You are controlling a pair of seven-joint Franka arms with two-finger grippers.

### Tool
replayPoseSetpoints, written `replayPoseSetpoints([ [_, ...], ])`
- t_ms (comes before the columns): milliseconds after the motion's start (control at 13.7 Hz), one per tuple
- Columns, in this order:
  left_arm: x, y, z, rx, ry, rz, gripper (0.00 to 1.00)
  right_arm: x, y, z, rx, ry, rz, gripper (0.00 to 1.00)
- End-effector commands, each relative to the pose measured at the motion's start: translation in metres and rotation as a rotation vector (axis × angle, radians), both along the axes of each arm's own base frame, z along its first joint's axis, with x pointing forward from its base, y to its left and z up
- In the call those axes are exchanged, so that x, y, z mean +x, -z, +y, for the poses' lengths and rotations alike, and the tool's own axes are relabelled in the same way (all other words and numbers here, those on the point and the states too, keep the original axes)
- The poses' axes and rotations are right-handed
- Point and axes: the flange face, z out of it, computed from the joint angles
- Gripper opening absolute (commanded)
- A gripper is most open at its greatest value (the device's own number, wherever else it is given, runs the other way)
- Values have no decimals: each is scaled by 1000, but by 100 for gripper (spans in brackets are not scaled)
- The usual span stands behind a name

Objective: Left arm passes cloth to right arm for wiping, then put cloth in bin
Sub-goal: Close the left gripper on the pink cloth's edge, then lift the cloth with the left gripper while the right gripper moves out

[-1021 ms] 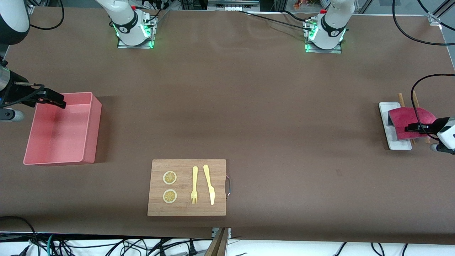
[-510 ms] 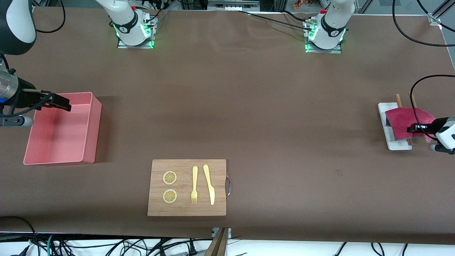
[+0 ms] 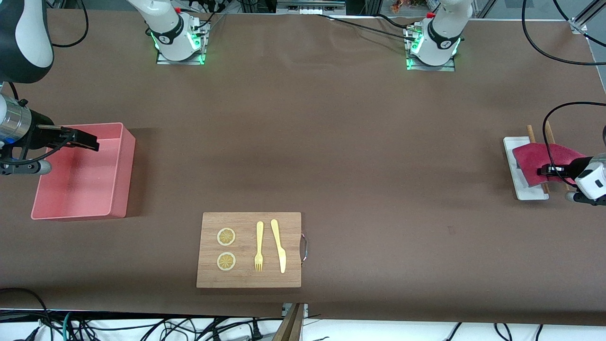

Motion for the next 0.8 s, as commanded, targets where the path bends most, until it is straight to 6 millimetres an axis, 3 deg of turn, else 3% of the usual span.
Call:
replayPoseSetpoints([
  [0, -2, 0, -3, -15, -13, 6, 26, 1, -6, 6, 9, 59, -7, 100],
  [292, -3, 1, -3, -17, -15, 12, 13, 2, -5, 30, 3, 72, -11, 100],
  [583, -2, -1, -3, -17, -16, 10, 10, 1, -2, 57, -8, 139, -11, 100],
  [729, -2, -1, -3, -17, -16, 10, 1, 1, -2, 67, 8, 134, -9, 100],
])
